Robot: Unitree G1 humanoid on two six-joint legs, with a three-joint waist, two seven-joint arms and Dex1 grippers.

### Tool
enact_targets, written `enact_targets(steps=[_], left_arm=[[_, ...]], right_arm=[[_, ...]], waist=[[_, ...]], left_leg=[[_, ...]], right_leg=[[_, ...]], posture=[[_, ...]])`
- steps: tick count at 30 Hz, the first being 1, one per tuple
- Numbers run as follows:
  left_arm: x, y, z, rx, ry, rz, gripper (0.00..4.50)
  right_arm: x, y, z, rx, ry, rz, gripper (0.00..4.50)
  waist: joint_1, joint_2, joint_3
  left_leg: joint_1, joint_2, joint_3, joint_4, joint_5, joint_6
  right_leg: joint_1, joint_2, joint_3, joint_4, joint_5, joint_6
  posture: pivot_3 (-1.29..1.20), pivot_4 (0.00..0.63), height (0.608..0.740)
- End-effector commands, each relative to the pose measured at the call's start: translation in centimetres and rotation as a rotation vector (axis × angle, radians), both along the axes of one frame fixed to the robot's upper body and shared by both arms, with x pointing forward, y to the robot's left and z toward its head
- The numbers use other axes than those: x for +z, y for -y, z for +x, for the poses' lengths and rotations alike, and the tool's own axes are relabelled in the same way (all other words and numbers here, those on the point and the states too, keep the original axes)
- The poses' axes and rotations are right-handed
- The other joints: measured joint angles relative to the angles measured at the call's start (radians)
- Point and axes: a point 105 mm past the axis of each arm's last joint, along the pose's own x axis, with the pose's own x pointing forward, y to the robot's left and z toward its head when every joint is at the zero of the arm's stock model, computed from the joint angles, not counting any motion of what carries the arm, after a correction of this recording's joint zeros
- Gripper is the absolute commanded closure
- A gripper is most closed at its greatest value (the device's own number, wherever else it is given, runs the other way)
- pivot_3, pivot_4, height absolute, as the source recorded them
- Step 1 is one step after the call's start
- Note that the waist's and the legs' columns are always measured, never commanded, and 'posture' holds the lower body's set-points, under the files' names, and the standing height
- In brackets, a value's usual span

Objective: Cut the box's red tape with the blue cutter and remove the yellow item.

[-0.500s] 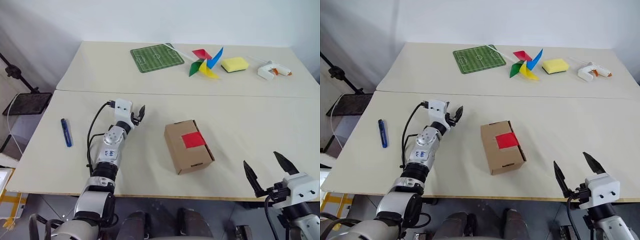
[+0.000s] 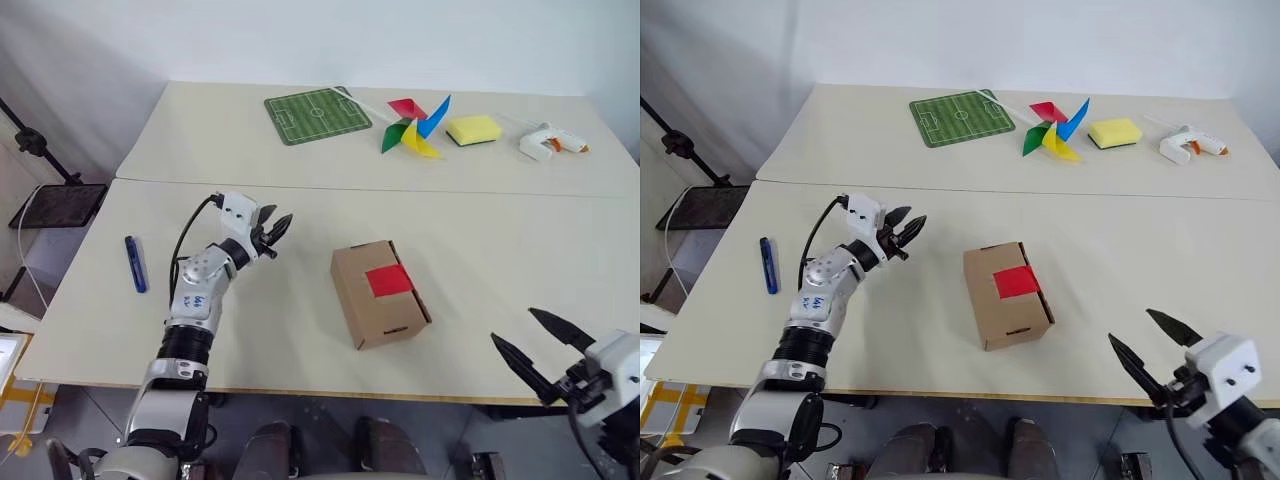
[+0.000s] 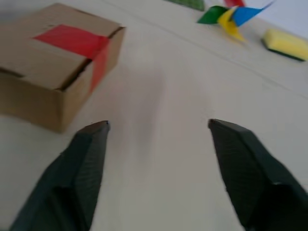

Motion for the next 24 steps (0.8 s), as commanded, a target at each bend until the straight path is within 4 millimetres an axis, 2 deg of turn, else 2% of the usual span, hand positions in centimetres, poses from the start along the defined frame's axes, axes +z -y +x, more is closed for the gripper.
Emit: enact_targets(steps=[1,3,6,8,11,16,18,21,24], left_arm=[[-0.2,3.0,-1.4,-0.279,0.007,0.214,3.98],[-0.3,4.7,-1.4,-0.345,0.021,0.235,4.5],[-0.4,6.3,-1.2,-0.38,0.047,0.245,4.5],[-0.9,6.8,-1.3,-0.409,0.055,0.305,4.5],[-1.1,5.9,-1.4,-0.394,0.053,0.366,4.5],[-0.9,1.8,-1.8,-0.318,0.005,0.473,4.5],[-0.7,1.4,-2.8,-0.354,-0.036,0.471,4.5],[-1.3,2.4,-7.1,-0.586,-0.122,0.472,4.5],[-2.0,3.7,-9.2,-0.684,-0.165,0.476,4.5]], right_arm=[[-0.8,-2.6,-1.5,0.215,-0.192,-0.031,2.73],[-1.1,-4.5,-1.4,0.311,-0.228,-0.022,3.48],[-1.4,-5.8,-0.3,0.351,-0.22,-0.041,4.49],[-1.4,-5.4,1.1,0.311,-0.179,-0.096,4.49],[-0.7,-4.5,2.9,0.232,-0.112,-0.122,4.49],[0.4,-3.2,4.7,0.15,-0.056,-0.142,4.49],[0.9,-3.3,5.3,0.152,-0.03,-0.13,4.49],[1.1,-3.9,6.9,0.19,-0.003,-0.117,4.49],[0.6,-4.5,8.5,0.238,-0.006,-0.134,4.49]], waist=[[0.0,0.0,0.0],[0.001,-0.001,0.0],[0.002,-0.001,0.0],[0.001,-0.002,0.0],[-0.005,-0.001,0.0],[-0.004,-0.001,0.0],[-0.005,-0.001,0.001],[-0.006,-0.001,0.001],[-0.003,0.0,0.001]], left_leg=[[0.0,0.0,0.001,0.0,0.0,0.001],[0.0,0.0,0.001,0.001,0.0,0.001],[-0.001,0.0,0.0,0.005,-0.002,0.004],[-0.003,0.0,0.0,0.007,-0.003,0.003],[-0.003,0.0,0.002,0.007,-0.003,0.003],[-0.003,0.002,0.002,0.011,-0.003,0.003],[-0.003,0.002,0.002,0.011,-0.004,0.003],[-0.004,0.002,0.0,0.014,-0.005,0.004],[-0.004,0.0,-0.002,0.015,-0.005,0.004]], right_leg=[[0.0,0.0,0.0,0.0,0.0,0.0],[0.0,0.001,0.0,-0.002,0.0,0.0],[0.0,-0.002,0.001,-0.004,0.001,0.001],[0.0,-0.002,0.001,-0.003,0.001,0.001],[-0.001,0.0,0.001,0.0,0.001,0.001],[-0.001,0.001,0.001,0.002,0.001,0.001],[-0.001,0.0,0.001,0.002,0.001,0.001],[0.0,-0.001,0.001,0.002,0.001,0.001],[0.001,-0.004,0.004,0.001,0.0,0.0]], posture=[[0.0,0.15,0.74],[0.0,0.15,0.74],[0.0,0.15,0.74],[0.0,0.15,0.74],[0.0,0.15,0.74],[0.0,0.15,0.74],[0.0,0.15,0.74],[0.0,0.15,0.74],[0.0,0.15,0.74]])
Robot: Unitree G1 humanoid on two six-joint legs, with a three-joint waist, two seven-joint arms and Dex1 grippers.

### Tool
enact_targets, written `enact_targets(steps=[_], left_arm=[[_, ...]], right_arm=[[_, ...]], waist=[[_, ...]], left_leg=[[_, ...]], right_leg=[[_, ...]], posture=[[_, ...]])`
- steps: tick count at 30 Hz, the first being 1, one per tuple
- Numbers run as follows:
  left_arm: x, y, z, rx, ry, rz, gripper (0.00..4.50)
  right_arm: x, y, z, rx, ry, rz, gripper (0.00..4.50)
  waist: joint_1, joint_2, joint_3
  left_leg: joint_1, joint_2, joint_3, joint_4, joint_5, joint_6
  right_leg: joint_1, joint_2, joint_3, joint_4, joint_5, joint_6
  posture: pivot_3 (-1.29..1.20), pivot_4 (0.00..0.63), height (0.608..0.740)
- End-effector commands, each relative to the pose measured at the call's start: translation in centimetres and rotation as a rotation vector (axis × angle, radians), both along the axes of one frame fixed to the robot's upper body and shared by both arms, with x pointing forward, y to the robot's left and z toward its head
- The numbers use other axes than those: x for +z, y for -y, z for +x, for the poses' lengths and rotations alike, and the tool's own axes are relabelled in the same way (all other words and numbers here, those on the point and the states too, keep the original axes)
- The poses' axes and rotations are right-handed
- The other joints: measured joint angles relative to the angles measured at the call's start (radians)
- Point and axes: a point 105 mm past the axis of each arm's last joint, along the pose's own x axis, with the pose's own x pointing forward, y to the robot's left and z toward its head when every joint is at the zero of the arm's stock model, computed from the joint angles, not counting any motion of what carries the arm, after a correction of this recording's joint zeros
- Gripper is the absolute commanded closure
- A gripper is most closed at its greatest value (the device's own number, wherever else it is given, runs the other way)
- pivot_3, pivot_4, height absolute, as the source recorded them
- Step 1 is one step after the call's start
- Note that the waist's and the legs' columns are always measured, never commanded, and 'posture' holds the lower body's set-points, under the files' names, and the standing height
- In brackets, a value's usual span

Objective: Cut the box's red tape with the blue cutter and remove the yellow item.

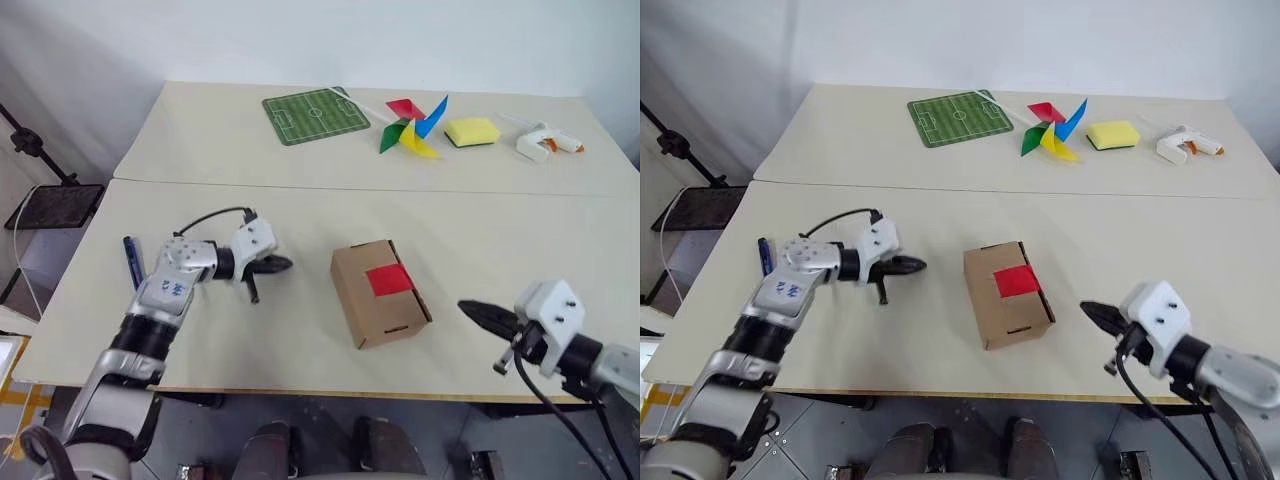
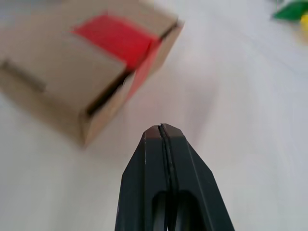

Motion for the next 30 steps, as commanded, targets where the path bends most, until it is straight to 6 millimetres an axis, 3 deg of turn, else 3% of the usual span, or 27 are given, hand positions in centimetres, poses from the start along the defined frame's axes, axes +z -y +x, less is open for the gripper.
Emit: enact_targets(steps=[1,7,10,17,24,26,28,30], left_arm=[[0.4,2.6,-2.1,-0.121,-0.026,-0.017,4.5],[0.0,7.0,-2.6,-0.15,-0.031,-0.07,4.5],[0.2,9.0,-2.7,-0.152,-0.035,-0.108,4.5],[-0.4,10.6,-2.9,-0.146,-0.036,-0.113,4.5],[0.0,9.6,-2.4,-0.117,-0.013,-0.108,4.5],[1.5,8.0,-2.5,-0.106,0.027,-0.148,4.5],[3.4,6.1,-2.3,-0.056,0.085,-0.203,4.5],[5.6,3.3,-2.6,0.01,0.102,-0.311,4.14]], right_arm=[[-0.6,-0.8,1.6,0.06,-0.002,-0.019,4.49],[-1.2,-1.7,5.4,0.135,-0.024,-0.04,4.49],[-0.7,-2.0,6.3,0.216,-0.022,-0.053,4.49],[-1.2,-0.7,7.5,0.241,-0.053,-0.11,4.49],[-1.2,0.7,8.2,0.222,-0.015,-0.143,4.49],[0.4,1.9,7.7,0.231,0.062,-0.124,4.49],[2.2,2.8,6.5,0.244,0.066,0.002,4.49],[3.5,3.3,4.9,0.278,0.046,0.084,4.15]], waist=[[-0.001,0.0,0.0],[-0.004,0.001,0.0],[-0.002,0.001,0.0],[-0.001,0.001,0.0],[-0.005,0.001,0.0],[-0.006,0.001,0.0],[-0.007,0.003,0.002],[-0.007,0.005,0.002]], left_leg=[[0.0,0.0,-0.001,0.0,0.0,0.0],[-0.001,-0.001,0.0,0.001,0.001,0.0],[-0.001,-0.001,0.002,0.001,0.001,0.002],[-0.001,-0.001,0.002,0.002,0.002,0.003],[-0.001,-0.001,0.002,0.002,0.002,0.003],[-0.001,0.0,0.002,0.002,0.002,0.002],[-0.001,0.0,0.002,0.002,0.002,0.001],[-0.001,0.001,0.001,0.002,0.002,0.001]], right_leg=[[0.0,-0.001,0.0,-0.001,0.0,0.0],[0.0,0.002,-0.002,0.002,0.0,0.0],[0.0,0.005,-0.006,0.004,0.0,0.0],[0.0,0.005,-0.006,0.005,0.0,0.0],[0.0,0.003,-0.006,0.005,0.0,0.001],[0.0,0.003,-0.005,0.005,0.0,0.001],[-0.001,0.003,-0.005,0.004,0.0,0.001],[-0.001,0.003,-0.005,0.004,0.0,0.001]], posture=[[0.0,0.15,0.74],[0.0,0.15,0.74],[0.0,0.15,0.74],[0.0,0.15,0.74],[0.0,0.15,0.74],[0.0,0.15,0.74],[0.0,0.15,0.74],[0.0,0.15,0.74]])
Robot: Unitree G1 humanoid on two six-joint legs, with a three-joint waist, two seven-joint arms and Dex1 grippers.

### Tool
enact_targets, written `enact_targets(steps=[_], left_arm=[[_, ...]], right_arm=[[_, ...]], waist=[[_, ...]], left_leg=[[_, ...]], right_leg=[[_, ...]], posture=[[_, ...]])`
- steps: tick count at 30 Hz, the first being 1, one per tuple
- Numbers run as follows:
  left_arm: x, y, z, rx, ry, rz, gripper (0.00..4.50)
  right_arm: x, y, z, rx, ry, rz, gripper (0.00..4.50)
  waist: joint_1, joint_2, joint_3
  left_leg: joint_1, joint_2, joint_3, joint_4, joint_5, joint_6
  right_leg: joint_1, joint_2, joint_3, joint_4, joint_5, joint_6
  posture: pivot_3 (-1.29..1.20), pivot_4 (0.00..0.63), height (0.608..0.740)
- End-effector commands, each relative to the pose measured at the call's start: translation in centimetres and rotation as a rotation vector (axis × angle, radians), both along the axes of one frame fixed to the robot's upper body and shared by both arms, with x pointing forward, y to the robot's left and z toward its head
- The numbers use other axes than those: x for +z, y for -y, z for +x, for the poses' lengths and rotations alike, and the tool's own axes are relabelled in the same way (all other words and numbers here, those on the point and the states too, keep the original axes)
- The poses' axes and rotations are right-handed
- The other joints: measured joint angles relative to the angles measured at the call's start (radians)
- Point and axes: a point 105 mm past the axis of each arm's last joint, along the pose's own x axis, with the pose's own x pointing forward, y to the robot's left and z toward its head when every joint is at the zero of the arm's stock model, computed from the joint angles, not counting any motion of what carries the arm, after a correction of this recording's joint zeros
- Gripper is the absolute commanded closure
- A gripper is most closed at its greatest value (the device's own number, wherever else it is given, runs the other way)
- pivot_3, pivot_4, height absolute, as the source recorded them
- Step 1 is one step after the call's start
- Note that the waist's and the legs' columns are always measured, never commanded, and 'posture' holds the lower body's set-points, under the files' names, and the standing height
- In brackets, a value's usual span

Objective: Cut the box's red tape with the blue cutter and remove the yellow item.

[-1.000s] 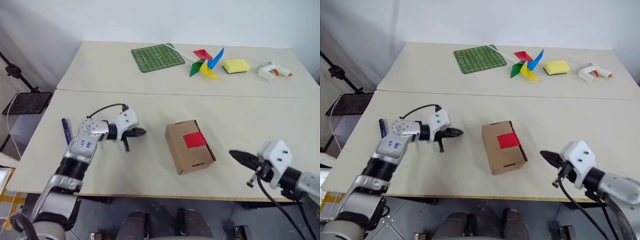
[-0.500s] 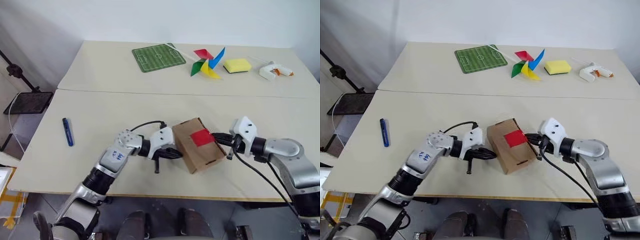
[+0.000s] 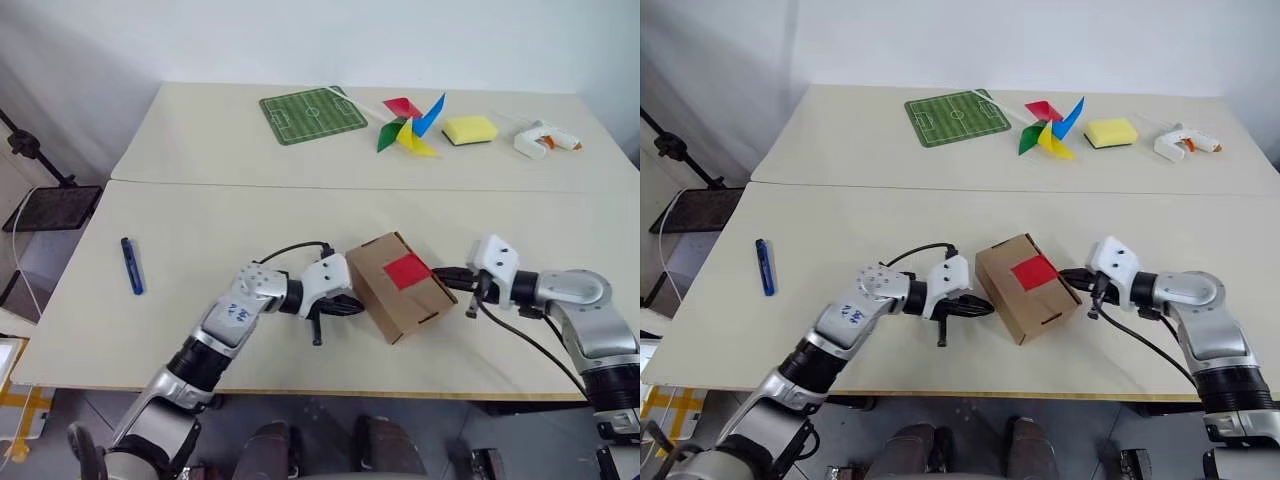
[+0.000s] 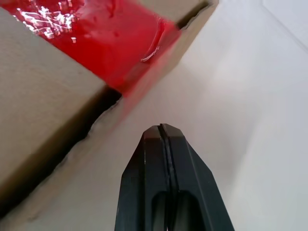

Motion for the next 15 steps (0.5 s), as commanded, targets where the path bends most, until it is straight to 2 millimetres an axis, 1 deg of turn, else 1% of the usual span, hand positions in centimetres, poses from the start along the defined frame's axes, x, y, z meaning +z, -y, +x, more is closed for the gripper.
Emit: enact_targets(steps=[1,2,3,4,5,6,7,8,9,10,11,12,13,14,15], left_arm=[[4.7,-3.9,-1.0,0.056,0.102,-0.178,3.99],[5.0,-5.4,-1.1,0.106,0.116,-0.188,3.72],[5.1,-6.3,-1.2,0.138,0.124,-0.187,3.49],[5.3,-7.3,-1.2,0.182,0.132,-0.192,3.2],[5.3,-7.9,-1.3,0.206,0.13,-0.198,2.87],[5.6,-10.2,-1.5,0.295,0.16,-0.206,2.58],[5.8,-11.8,-1.7,0.359,0.184,-0.208,2.28],[6.4,-14.0,-2.3,0.441,0.225,-0.247,1.99],[6.2,-16.7,-3.3,0.54,0.231,-0.251,1.68],[5.4,-19.1,-4.5,0.633,0.207,-0.237,1.34],[4.9,-20.7,-5.5,0.694,0.189,-0.221,1.12],[3.9,-22.0,-7.0,0.732,0.12,-0.213,0.82],[3.4,-23.3,-8.2,0.77,0.103,-0.216,0.55],[2.9,-25.9,-9.5,0.881,0.102,-0.207,0.26],[2.5,-27.7,-10.6,0.961,0.106,-0.197,0.02]], right_arm=[[4.0,0.9,-2.5,0.065,0.07,0.088,3.98],[4.5,0.8,-3.1,0.074,0.082,0.099,3.69],[4.8,0.7,-3.4,0.077,0.089,0.105,3.41],[5.2,0.4,-3.9,0.089,0.095,0.124,3.07],[5.4,0.1,-4.2,0.099,0.096,0.139,2.72],[5.8,-1.0,-5.0,0.13,0.111,0.15,2.38],[6.1,-1.8,-5.7,0.151,0.12,0.158,2.06],[6.4,-2.9,-6.3,0.175,0.123,0.183,1.75],[6.3,-4.2,-7.1,0.211,0.123,0.194,1.41],[6.8,-5.2,-7.9,0.254,0.148,0.272,1.03],[7.1,-6.0,-8.4,0.282,0.168,0.328,0.75],[7.2,-6.3,-8.2,0.255,0.255,0.321,0.44],[7.0,-7.0,-8.3,0.272,0.271,0.326,0.15],[6.8,-7.7,-8.2,0.273,0.274,0.34,0.0],[6.6,-8.1,-8.2,0.275,0.272,0.355,0.0]], waist=[[-0.002,0.001,0.0],[-0.005,0.001,0.0],[-0.008,0.001,0.0],[-0.01,0.001,0.0],[-0.012,0.001,0.0],[-0.014,0.001,0.0],[-0.016,0.002,0.0],[-0.019,0.002,0.0],[-0.027,0.002,0.0],[-0.029,0.002,0.001],[-0.032,0.001,0.001],[-0.036,0.001,0.001],[-0.041,0.001,0.001],[-0.044,0.001,0.001],[-0.043,0.001,0.001]], left_leg=[[0.0,0.0,0.0,0.0,0.0,0.0],[0.0,0.001,-0.002,0.0,-0.001,-0.001],[0.001,0.002,-0.003,0.0,-0.001,-0.002],[0.001,0.002,-0.003,0.0,-0.001,-0.002],[0.001,0.002,-0.004,0.0,-0.001,-0.002],[0.001,0.001,-0.004,0.0,-0.001,-0.002],[0.001,0.001,-0.004,0.0,-0.001,-0.002],[0.002,0.001,-0.004,-0.001,-0.002,-0.003],[0.002,0.002,-0.005,-0.001,-0.002,-0.004],[0.002,0.003,-0.004,-0.003,-0.003,-0.006],[0.003,0.004,-0.005,-0.003,-0.004,-0.007],[0.003,0.005,-0.004,-0.003,-0.004,-0.007],[0.003,0.006,-0.004,-0.004,-0.005,-0.009],[0.003,0.006,-0.004,-0.004,-0.005,-0.009],[0.003,0.006,-0.004,-0.004,-0.008,-0.013]], right_leg=[[0.0,0.0,0.001,0.0,0.0,0.0],[0.001,-0.001,0.002,-0.001,0.0,-0.001],[0.002,-0.001,0.002,-0.001,-0.001,-0.001],[0.003,-0.001,0.002,-0.002,-0.001,-0.001],[0.004,-0.001,0.002,-0.002,-0.001,-0.001],[0.004,-0.001,0.002,-0.002,-0.001,-0.001],[0.004,-0.002,0.002,-0.002,-0.001,-0.001],[0.004,-0.002,0.002,-0.002,-0.001,-0.001],[0.004,-0.002,0.002,-0.003,-0.001,-0.002],[0.002,-0.001,0.003,-0.002,-0.002,-0.003],[0.003,0.0,0.002,-0.002,-0.003,-0.005],[0.002,0.0,0.002,-0.002,-0.003,-0.006],[0.002,0.002,0.002,-0.002,-0.003,-0.006],[0.002,0.002,0.002,-0.002,-0.004,-0.007],[0.002,0.001,0.002,-0.002,-0.004,-0.007]], posture=[[0.0,0.15,0.74],[0.0,0.15,0.74],[0.0,0.15,0.74],[0.0,0.15,0.74],[0.0,0.15,0.74],[0.0,0.15,0.74],[0.0,0.15,0.74],[0.0,0.15,0.74],[0.0,0.15,0.74],[0.0,0.15,0.74],[0.0,0.15,0.74],[0.0,0.15,0.74],[0.0,0.15,0.74],[0.0,0.15,0.74],[0.0,0.15,0.74]])
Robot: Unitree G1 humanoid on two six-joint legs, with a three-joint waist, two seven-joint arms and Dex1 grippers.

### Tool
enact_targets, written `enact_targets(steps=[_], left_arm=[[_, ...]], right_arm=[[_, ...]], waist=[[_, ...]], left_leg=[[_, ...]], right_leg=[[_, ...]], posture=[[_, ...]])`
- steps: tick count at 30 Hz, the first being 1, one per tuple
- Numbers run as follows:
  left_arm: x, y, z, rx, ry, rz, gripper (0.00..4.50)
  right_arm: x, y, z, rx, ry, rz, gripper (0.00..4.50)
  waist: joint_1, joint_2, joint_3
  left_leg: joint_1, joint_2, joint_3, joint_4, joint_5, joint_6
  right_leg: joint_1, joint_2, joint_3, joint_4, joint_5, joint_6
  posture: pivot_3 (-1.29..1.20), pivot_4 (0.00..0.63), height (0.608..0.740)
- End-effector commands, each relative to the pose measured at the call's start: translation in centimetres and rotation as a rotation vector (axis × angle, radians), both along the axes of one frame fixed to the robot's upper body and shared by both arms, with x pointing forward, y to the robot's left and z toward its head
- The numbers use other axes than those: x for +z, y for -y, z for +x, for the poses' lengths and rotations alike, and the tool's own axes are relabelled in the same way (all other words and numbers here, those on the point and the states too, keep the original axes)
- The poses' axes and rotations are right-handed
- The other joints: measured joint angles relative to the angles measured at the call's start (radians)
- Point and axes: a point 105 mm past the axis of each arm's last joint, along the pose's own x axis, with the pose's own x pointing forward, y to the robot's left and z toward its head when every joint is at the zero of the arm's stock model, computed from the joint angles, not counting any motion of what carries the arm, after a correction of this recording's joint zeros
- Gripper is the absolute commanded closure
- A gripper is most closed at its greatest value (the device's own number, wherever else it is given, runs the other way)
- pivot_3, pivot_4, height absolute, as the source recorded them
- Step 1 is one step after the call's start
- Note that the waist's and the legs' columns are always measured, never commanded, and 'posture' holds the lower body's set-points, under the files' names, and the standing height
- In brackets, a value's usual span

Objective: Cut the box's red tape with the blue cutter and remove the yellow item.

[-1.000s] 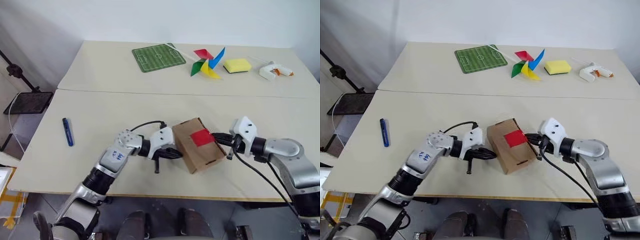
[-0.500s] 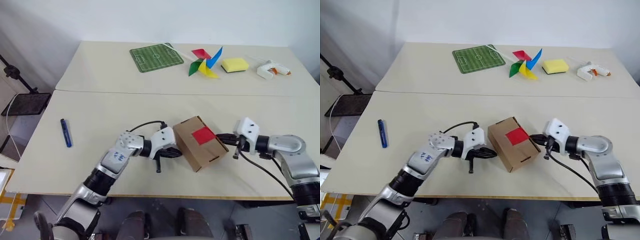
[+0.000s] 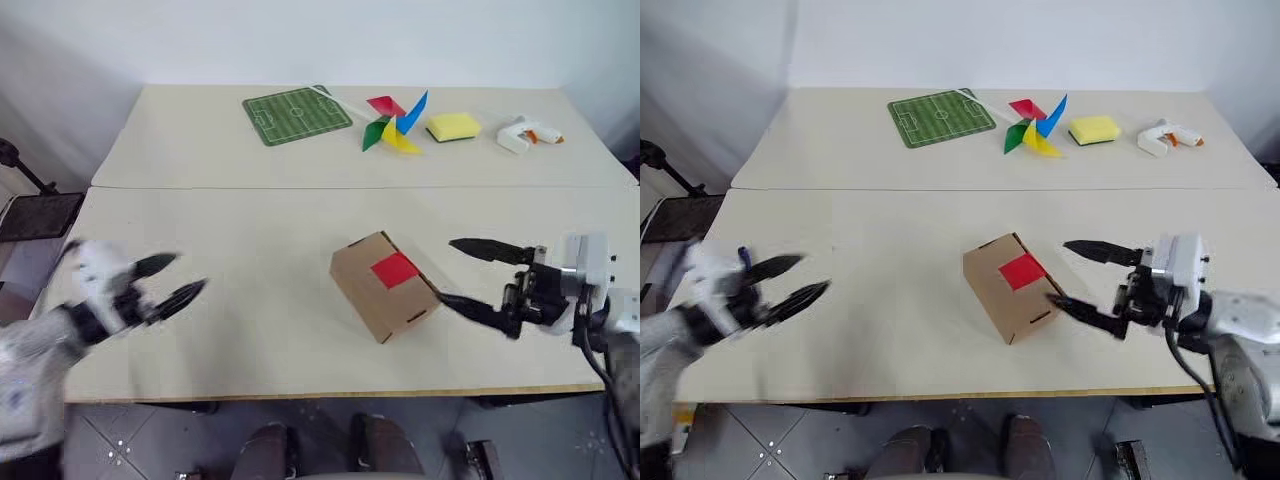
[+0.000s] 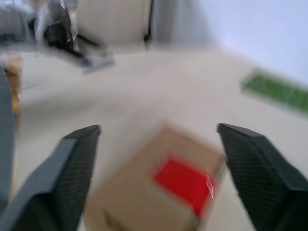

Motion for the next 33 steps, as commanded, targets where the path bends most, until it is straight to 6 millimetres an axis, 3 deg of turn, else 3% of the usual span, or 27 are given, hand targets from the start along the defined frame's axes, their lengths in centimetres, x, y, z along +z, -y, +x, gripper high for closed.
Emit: enact_targets(steps=[1,4,5,7,10,14,17,19,21,24,28,33], left_arm=[[0.8,-6.1,-3.3,0.264,0.063,0.005,0.02],[0.4,-11.6,-7.1,0.554,0.118,0.092,0.02],[0.1,-12.4,-8.7,0.615,0.115,0.093,0.02],[-0.4,-12.5,-10.5,0.659,0.107,0.076,0.02],[-1.0,-11.2,-11.5,0.648,0.097,0.052,0.02],[-1.3,-6.2,-7.6,0.593,0.153,0.009,0.02],[-0.8,-4.0,-3.8,0.699,0.199,-0.116,0.02],[-1.0,-3.3,-2.8,0.746,0.183,-0.141,0.02],[-0.8,-1.3,-0.6,0.746,0.192,-0.199,0.02],[-1.5,-1.7,2.1,0.951,0.144,-0.243,0.02],[-2.0,-0.1,6.3,0.951,0.1,-0.244,0.02],[-2.3,-0.8,7.9,1.034,0.07,-0.246,0.02]], right_arm=[[0.0,-2.0,-1.1,0.086,-0.002,0.019,0.0],[-0.9,-3.4,-2.6,0.227,-0.038,0.007,0.0],[-1.1,-3.8,-2.7,0.249,-0.025,0.001,0.0],[-1.2,-4.0,-2.6,0.263,-0.016,0.004,0.0],[-1.2,-4.0,-2.3,0.268,0.009,-0.003,0.0],[-1.4,-3.7,-2.0,0.278,0.02,-0.046,0.0],[-1.4,-3.6,-1.8,0.283,0.022,-0.061,0.0],[-1.4,-3.5,-1.8,0.285,0.022,-0.067,0.0],[-1.3,-3.4,-1.8,0.275,0.02,-0.074,0.0],[-1.0,-3.1,-1.6,0.242,0.014,-0.074,0.0],[-0.3,-3.4,-1.2,0.202,-0.071,-0.021,0.0],[0.6,-3.8,-1.2,0.189,-0.078,0.0,0.0]], waist=[[0.003,-0.001,0.0],[0.019,-0.001,0.0],[0.022,-0.002,-0.001],[0.022,-0.003,-0.001],[0.025,-0.004,-0.002],[0.039,-0.004,-0.003],[0.05,-0.005,-0.003],[0.049,-0.006,-0.003],[0.04,-0.006,-0.004],[0.044,-0.005,-0.003],[0.051,-0.007,-0.004],[0.049,-0.007,-0.004]], left_leg=[[0.0,0.0,0.0,0.001,0.0,0.0],[0.0,-0.001,-0.001,0.001,-0.001,0.001],[0.0,-0.001,0.0,0.001,-0.001,0.001],[0.0,0.0,0.0,0.0,-0.003,0.001],[0.0,-0.001,0.0,0.0,-0.005,0.002],[0.0,-0.002,0.001,0.0,-0.006,0.002],[0.0,-0.004,0.0,0.0,-0.005,0.002],[0.0,-0.003,0.0,0.001,-0.005,0.002],[0.0,-0.003,0.001,0.0,-0.005,0.001],[0.001,-0.002,0.002,0.001,-0.003,0.006],[0.001,-0.001,0.003,0.002,-0.002,0.006],[0.0,-0.001,0.003,0.002,-0.002,0.006]], right_leg=[[-0.001,0.0,0.0,-0.001,0.0,0.0],[0.0,-0.002,0.0,-0.002,-0.001,-0.001],[-0.001,-0.003,0.0,-0.003,-0.001,-0.001],[-0.001,-0.003,0.0,-0.004,-0.001,-0.002],[-0.001,-0.004,0.0,-0.005,-0.001,-0.002],[0.0,-0.006,0.0,-0.008,-0.001,-0.002],[0.0,-0.007,0.0,-0.006,-0.001,-0.001],[0.0,-0.006,0.0,-0.004,0.0,-0.001],[0.0,-0.005,-0.001,-0.002,0.0,-0.001],[0.001,-0.001,-0.001,0.0,0.0,0.0],[0.0,0.0,-0.002,0.002,0.0,0.0],[-0.001,0.0,-0.001,0.003,0.0,0.0]], posture=[[0.0,0.15,0.74],[0.0,0.15,0.74],[0.0,0.15,0.74],[0.0,0.15,0.74],[0.0,0.15,0.74],[0.0,0.15,0.74],[0.0,0.15,0.74],[0.0,0.15,0.74],[0.0,0.15,0.74],[0.0,0.15,0.74],[0.0,0.15,0.74],[0.0,0.15,0.74]])
